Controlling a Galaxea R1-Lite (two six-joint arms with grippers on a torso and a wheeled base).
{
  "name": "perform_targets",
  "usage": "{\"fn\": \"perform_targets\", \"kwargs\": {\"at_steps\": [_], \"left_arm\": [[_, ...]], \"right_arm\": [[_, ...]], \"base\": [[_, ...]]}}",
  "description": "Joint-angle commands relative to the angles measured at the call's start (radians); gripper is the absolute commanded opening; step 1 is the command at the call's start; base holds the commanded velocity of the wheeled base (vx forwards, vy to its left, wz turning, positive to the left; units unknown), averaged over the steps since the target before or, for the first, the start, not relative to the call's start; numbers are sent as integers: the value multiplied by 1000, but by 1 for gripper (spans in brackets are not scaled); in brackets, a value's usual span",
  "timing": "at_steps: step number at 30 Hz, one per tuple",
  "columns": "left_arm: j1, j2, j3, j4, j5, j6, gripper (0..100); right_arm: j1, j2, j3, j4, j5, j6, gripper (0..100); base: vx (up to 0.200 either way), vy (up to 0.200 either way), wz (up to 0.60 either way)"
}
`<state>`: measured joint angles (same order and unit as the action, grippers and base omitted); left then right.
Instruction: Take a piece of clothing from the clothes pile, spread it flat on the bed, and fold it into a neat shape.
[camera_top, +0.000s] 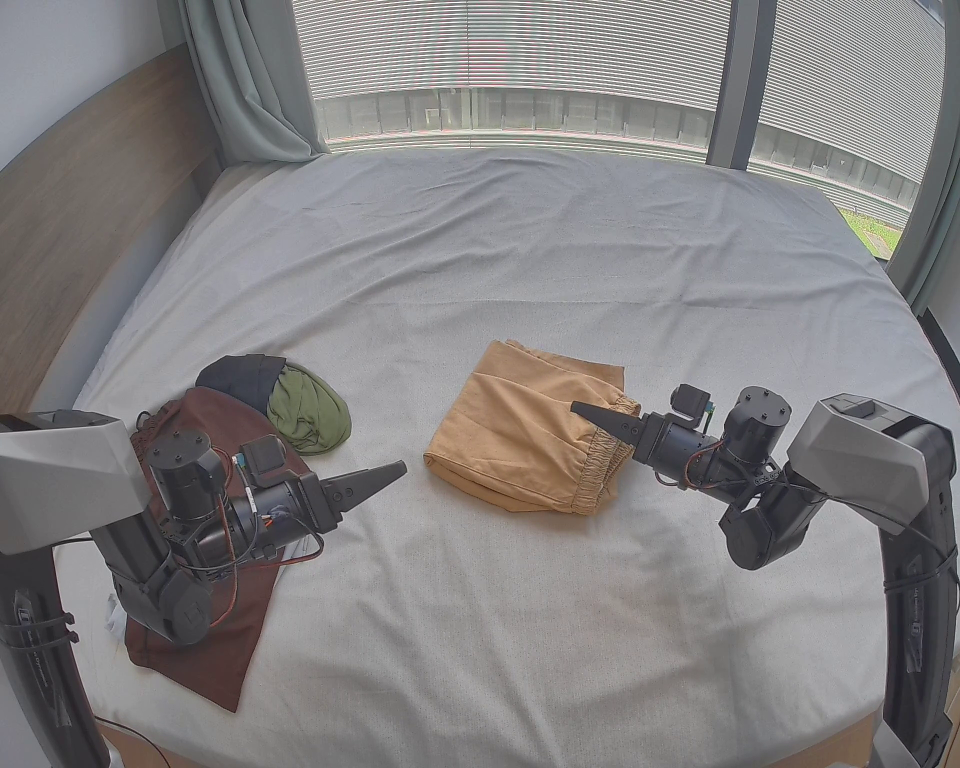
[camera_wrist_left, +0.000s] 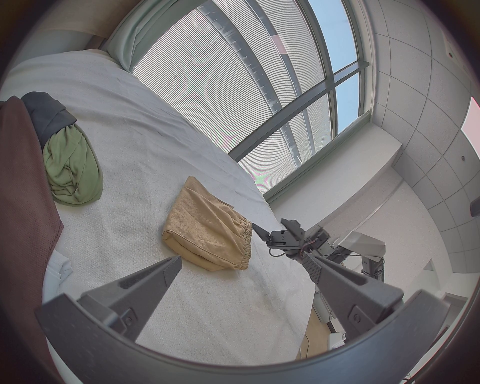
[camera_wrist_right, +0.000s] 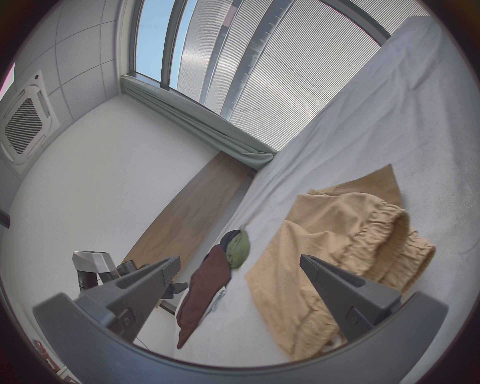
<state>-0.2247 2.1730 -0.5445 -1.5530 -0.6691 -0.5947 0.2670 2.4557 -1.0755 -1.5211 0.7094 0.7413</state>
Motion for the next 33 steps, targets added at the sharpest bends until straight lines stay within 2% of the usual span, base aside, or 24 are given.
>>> {"fn": "perform_targets", "kwargs": {"at_steps": [1,9,17,25,28,31,33], "left_arm": [[-1,4,0,-1,0,-1,100],[-2,7,0,-1,0,-1,100],[-8,-7,14,-2,-1,1,100],[-61,-232,100,-1,-6,-2,100],[-93,-334,146,-1,-36,-2,100],[-151,-453,218,-1,-95,-5,100],[-179,-504,248,-1,-107,-7,100]], "right_arm": [[-26,89,-47,5,-1,3,100],[-51,164,-78,-4,-2,1,100],[-43,98,-29,-21,-2,-3,100],[-6,-265,218,-19,-2,-48,100],[14,-396,359,-13,-2,-72,100],[18,-485,513,-18,-2,-151,100],[9,-526,605,-18,-4,-226,100]], "base": [[0,0,0],[0,0,0],[0,0,0],[0,0,0],[0,0,0],[0,0,0],[0,0,0]]}}
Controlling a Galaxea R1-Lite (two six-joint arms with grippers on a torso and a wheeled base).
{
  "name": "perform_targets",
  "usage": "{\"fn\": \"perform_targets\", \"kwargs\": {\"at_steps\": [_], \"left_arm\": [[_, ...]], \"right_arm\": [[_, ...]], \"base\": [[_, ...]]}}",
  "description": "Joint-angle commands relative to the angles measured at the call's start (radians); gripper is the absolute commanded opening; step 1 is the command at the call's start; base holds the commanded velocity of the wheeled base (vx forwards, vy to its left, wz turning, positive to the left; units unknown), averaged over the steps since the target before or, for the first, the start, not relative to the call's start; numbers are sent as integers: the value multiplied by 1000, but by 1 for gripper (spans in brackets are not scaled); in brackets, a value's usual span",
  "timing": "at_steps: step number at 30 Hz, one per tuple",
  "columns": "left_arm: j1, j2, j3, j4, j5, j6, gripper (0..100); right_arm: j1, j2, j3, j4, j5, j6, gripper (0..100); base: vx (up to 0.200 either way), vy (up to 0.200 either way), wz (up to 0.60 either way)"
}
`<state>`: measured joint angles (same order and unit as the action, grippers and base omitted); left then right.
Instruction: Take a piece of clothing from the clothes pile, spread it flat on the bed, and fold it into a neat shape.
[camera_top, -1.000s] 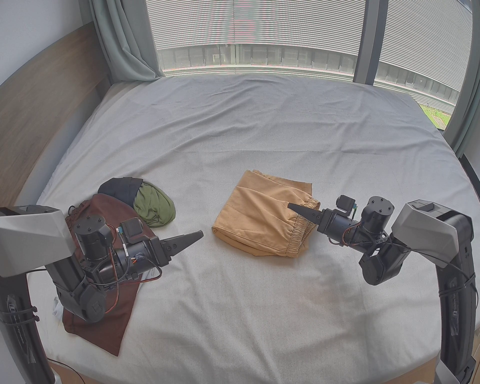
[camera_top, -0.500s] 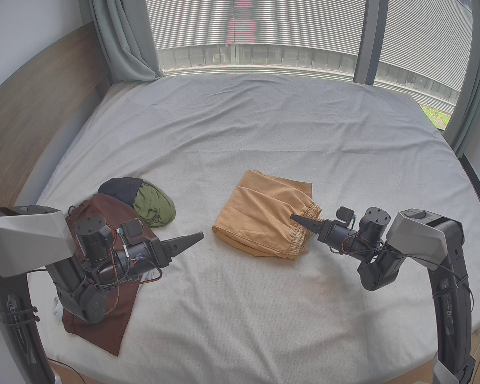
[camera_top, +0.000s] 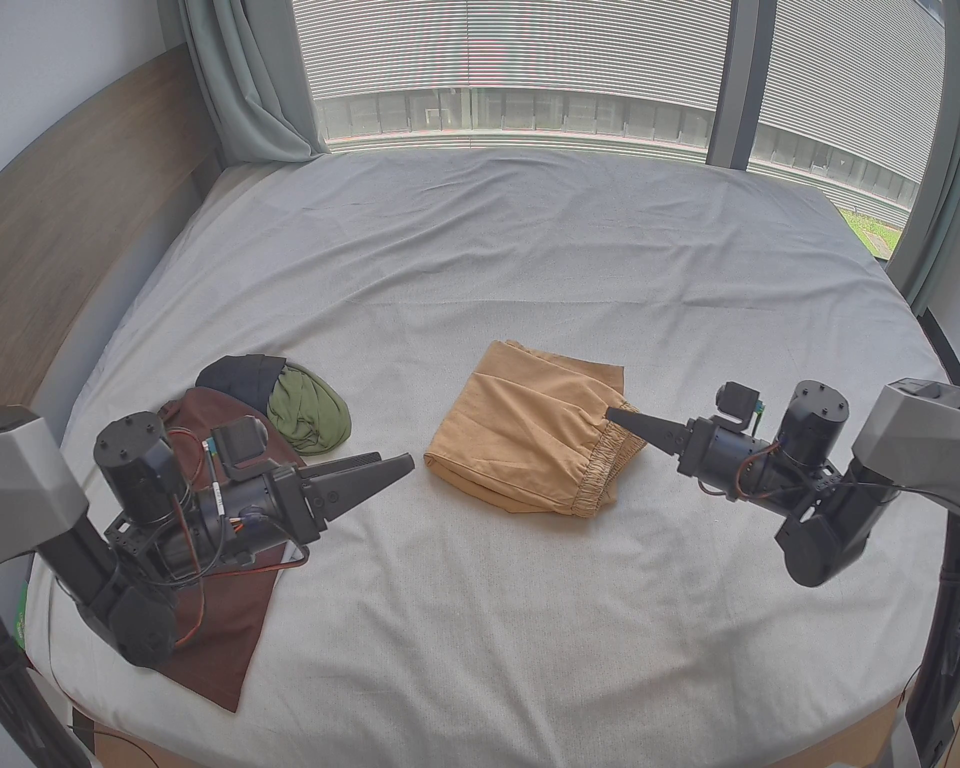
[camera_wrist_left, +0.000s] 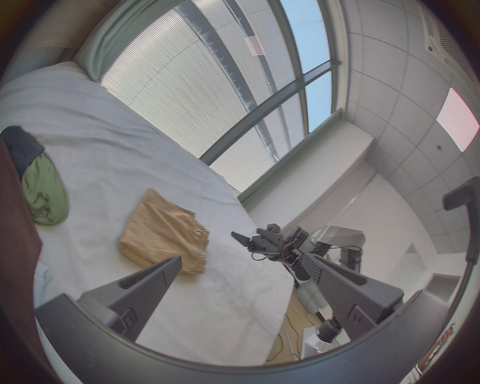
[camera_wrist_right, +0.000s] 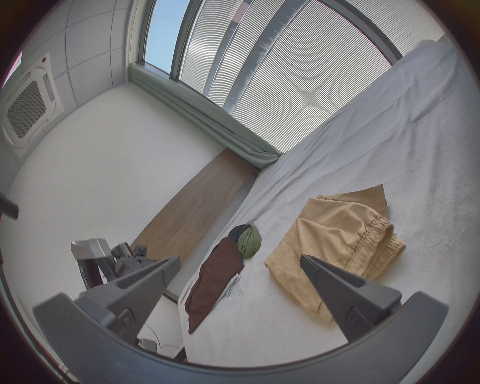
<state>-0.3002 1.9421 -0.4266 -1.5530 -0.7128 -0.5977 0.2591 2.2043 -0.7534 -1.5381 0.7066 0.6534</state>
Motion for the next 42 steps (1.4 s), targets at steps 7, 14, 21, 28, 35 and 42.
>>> {"fn": "perform_targets", "kwargs": {"at_steps": [7,14,21,28,35,42], "left_arm": [[-171,-362,201,1,-62,79,100],[-346,-370,293,1,-33,274,100],[-450,-453,328,1,81,329,100],[-405,-623,401,2,133,323,100],[-275,-786,427,28,219,303,100],[-92,-927,427,94,228,274,100]], "right_arm": [[-11,-475,586,4,-19,-379,100],[-87,-653,706,6,-91,-511,100],[-120,-928,753,78,-99,-578,100],[-207,-1316,753,383,-85,-581,100],[-216,-1721,753,788,-91,-571,100],[-219,-2016,753,1070,-96,-548,100]], "base": [[0,0,0],[0,0,0],[0,0,0],[0,0,0],[0,0,0],[0,0,0]]}}
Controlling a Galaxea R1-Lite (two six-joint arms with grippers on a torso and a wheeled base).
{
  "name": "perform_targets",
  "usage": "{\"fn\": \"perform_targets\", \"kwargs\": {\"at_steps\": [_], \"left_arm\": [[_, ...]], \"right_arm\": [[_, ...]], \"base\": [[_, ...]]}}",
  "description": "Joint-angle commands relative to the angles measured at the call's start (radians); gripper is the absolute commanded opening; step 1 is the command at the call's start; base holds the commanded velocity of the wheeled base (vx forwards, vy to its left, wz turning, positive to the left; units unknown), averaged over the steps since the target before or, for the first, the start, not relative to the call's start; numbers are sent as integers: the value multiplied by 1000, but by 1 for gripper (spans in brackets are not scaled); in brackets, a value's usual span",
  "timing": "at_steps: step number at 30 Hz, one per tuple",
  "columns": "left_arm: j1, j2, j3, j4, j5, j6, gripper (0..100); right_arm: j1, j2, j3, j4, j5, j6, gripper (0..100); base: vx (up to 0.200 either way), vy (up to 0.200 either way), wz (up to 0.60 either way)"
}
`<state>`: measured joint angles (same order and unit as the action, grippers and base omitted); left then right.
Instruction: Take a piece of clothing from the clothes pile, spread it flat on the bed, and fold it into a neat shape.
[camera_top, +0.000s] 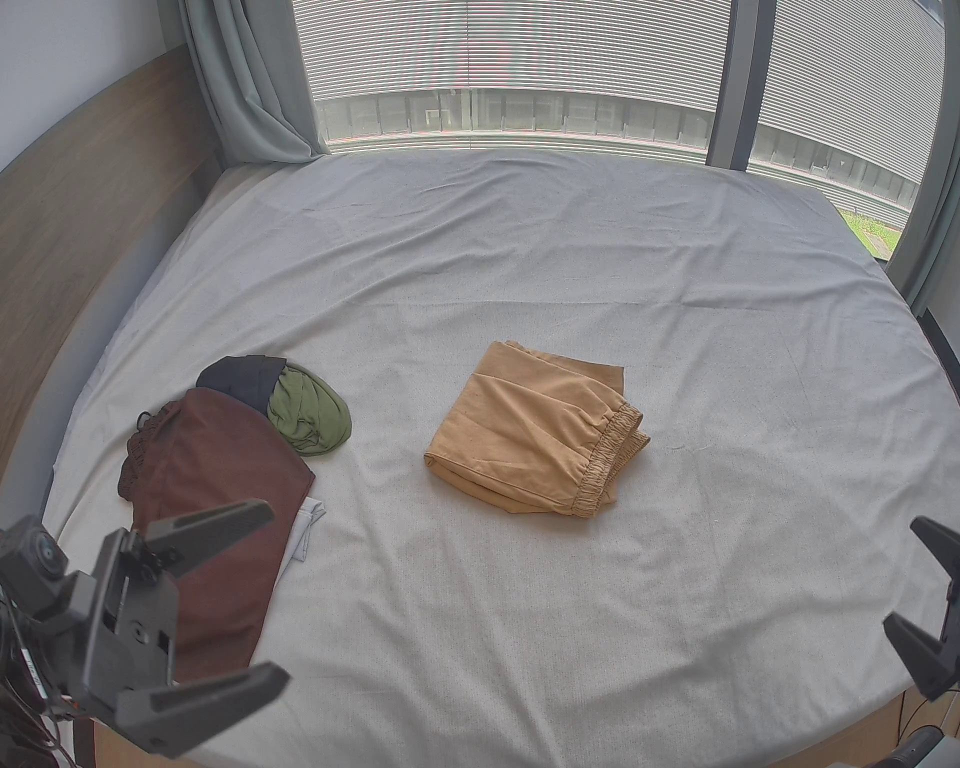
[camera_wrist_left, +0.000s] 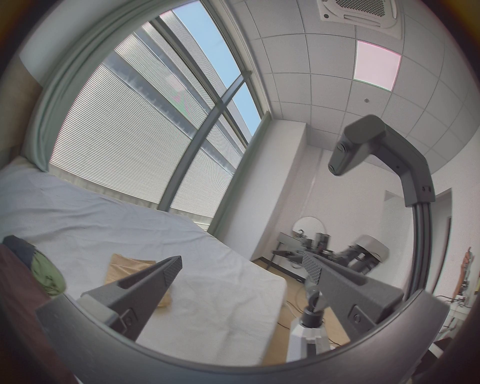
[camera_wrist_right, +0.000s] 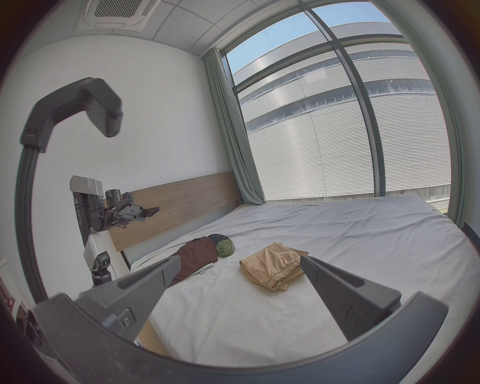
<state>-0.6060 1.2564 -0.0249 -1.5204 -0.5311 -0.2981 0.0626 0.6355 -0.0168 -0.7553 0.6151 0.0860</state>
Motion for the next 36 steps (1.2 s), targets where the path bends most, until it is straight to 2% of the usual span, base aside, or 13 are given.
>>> {"fn": "perform_targets", "kwargs": {"at_steps": [1,6,7,11,14,15,19,23,27,28,31,33,36], "left_arm": [[258,-262,25,75,46,-26,100],[414,-387,25,164,34,-24,100],[437,-451,25,229,31,-23,100],[512,-696,25,533,33,-19,100],[555,-781,25,648,33,-16,100],[621,-954,22,853,31,-1,100],[710,-1169,25,1148,34,76,100],[713,-1166,25,1224,89,134,100],[713,-1167,25,1352,227,255,100],[713,-1167,25,1450,289,350,100],[713,-1167,25,1442,358,373,100],[713,-1167,25,1442,342,398,100],[709,-1166,23,1447,145,459,100]], "right_arm": [[-24,-485,17,324,-5,24,100],[-55,-636,17,525,-9,24,100],[-55,-636,17,579,-61,6,100],[-56,-636,17,680,-442,-28,100],[-55,-636,15,700,-525,-43,100],[-56,-636,17,689,-607,-52,100],[-56,-636,17,689,-615,-40,100],[-58,-636,17,688,-584,6,100],[-58,-636,17,689,-575,24,100],[-58,-636,17,688,-548,23,100],[-59,-636,17,685,-448,0,100],[-59,-636,17,680,-451,-11,100],[-59,-636,17,686,-449,-3,100]], "base": [[0,0,0],[0,0,0],[0,0,0],[0,0,0],[0,0,0],[0,0,0],[0,0,0],[0,0,0],[0,0,0],[0,0,0],[0,0,0],[0,0,0],[0,0,0]]}}
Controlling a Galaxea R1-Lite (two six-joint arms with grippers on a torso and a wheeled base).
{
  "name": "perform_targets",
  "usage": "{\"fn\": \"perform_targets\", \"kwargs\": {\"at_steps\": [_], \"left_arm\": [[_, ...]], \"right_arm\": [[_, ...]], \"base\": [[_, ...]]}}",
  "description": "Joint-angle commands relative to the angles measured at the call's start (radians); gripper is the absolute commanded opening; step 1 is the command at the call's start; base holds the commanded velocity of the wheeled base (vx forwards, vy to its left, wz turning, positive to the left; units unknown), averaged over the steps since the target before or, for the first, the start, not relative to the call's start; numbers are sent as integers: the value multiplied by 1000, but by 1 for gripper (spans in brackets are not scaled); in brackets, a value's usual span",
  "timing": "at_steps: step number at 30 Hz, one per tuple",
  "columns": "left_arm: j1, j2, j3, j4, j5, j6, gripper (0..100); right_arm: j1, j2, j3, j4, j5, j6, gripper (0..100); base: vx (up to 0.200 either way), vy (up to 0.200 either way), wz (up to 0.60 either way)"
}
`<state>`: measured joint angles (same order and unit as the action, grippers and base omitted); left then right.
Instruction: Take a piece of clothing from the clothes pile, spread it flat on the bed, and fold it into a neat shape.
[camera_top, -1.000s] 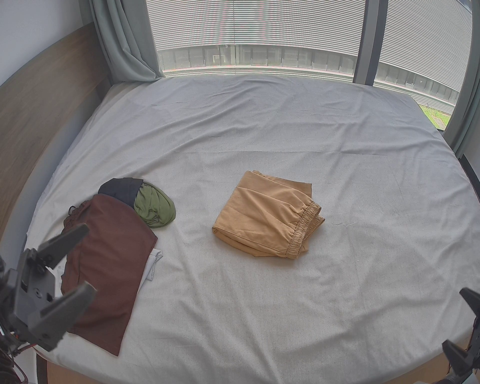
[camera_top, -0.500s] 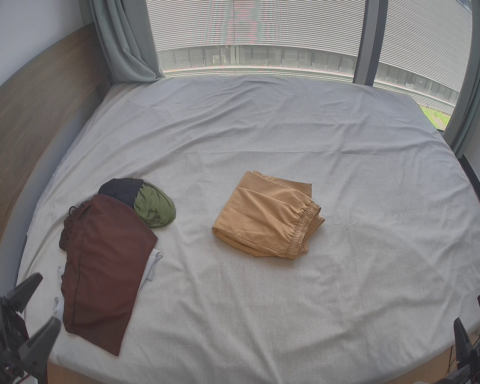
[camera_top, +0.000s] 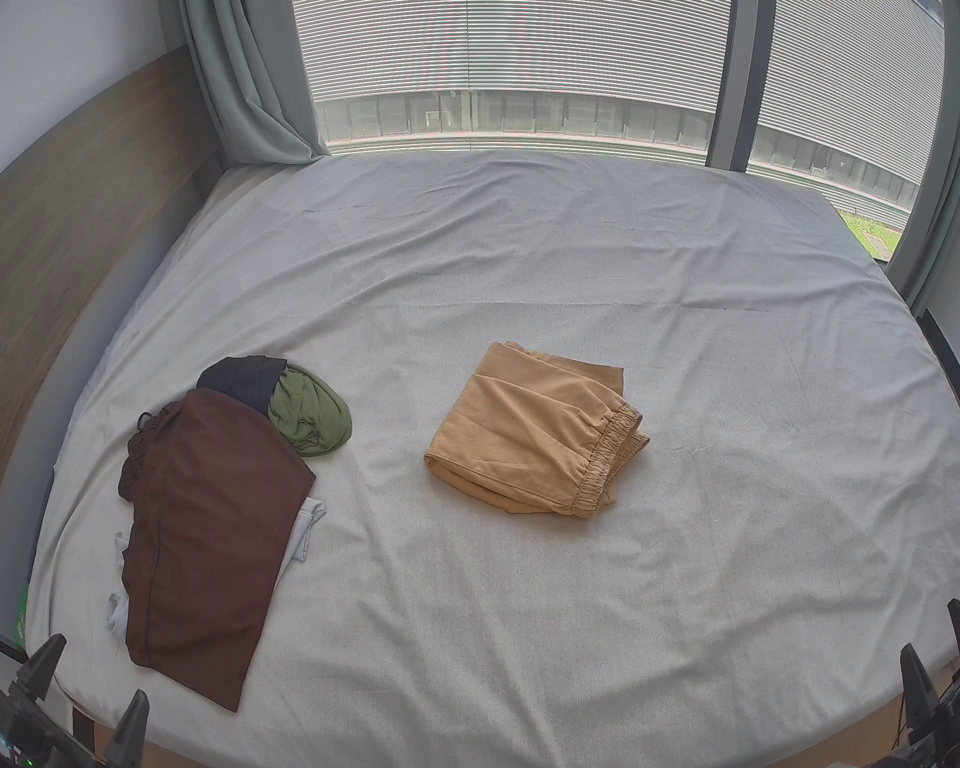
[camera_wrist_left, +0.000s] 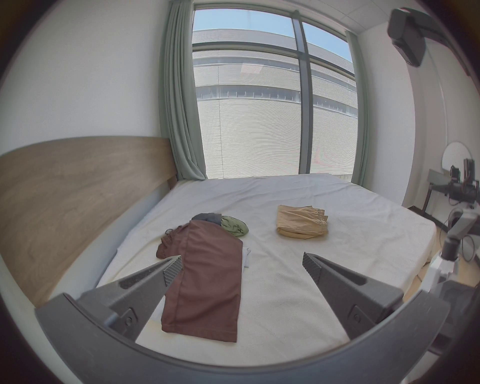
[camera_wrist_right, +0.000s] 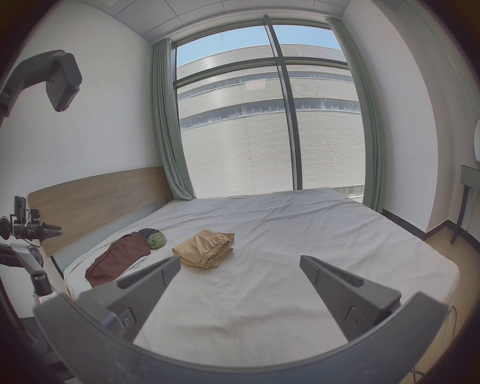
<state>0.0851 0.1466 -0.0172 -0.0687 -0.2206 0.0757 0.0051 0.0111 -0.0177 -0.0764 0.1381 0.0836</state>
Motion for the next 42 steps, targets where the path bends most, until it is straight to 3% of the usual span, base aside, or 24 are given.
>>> {"fn": "perform_targets", "kwargs": {"at_steps": [1,7,8,10,16,18,21,24,28,31,33,34,35,36,38,42], "left_arm": [[18,-56,16,-5,-180,82,100],[-16,-59,16,-3,-163,98,100],[-116,-61,16,-3,-129,95,100],[-151,-65,16,-5,-60,79,100],[-68,-125,17,-8,14,61,100],[-70,-124,16,3,196,32,100],[-68,-122,14,24,288,-48,100],[-73,-127,17,67,267,-60,100],[-82,-134,16,72,231,-54,100],[-88,-142,16,72,230,-57,100],[-88,-142,16,72,228,-57,100],[-88,-142,16,72,228,-59,100],[-88,-142,16,72,228,-59,100],[-88,-142,16,72,228,-59,100],[-88,-144,16,72,228,-57,100],[-87,-144,16,70,227,-60,100]], "right_arm": [[1,-11,18,7,28,5,100],[-2,-11,18,3,31,-25,100],[-2,-11,18,1,37,-33,100],[-2,-11,18,3,38,-35,100],[-2,-11,18,4,25,-56,100],[-2,-11,18,7,-20,-70,100],[1,-11,18,9,-81,-87,100],[-2,-11,18,4,-87,-110,100],[-1,-11,18,9,0,-199,100],[1,-11,16,21,-227,-128,100],[1,-11,15,29,-227,-111,100],[-2,-11,16,12,-22,-104,100],[-4,-11,18,6,81,-105,100],[-4,-11,18,4,78,-96,100],[-1,-11,18,3,5,-73,100],[-1,-11,18,4,-15,-85,100]], "base": [[0,0,0],[0,0,0],[0,0,0],[0,0,0],[0,0,0],[0,0,0],[0,0,0],[0,0,0],[0,0,0],[0,0,0],[0,0,0],[0,0,0],[0,0,0],[0,0,0],[0,0,0],[0,0,0]]}}
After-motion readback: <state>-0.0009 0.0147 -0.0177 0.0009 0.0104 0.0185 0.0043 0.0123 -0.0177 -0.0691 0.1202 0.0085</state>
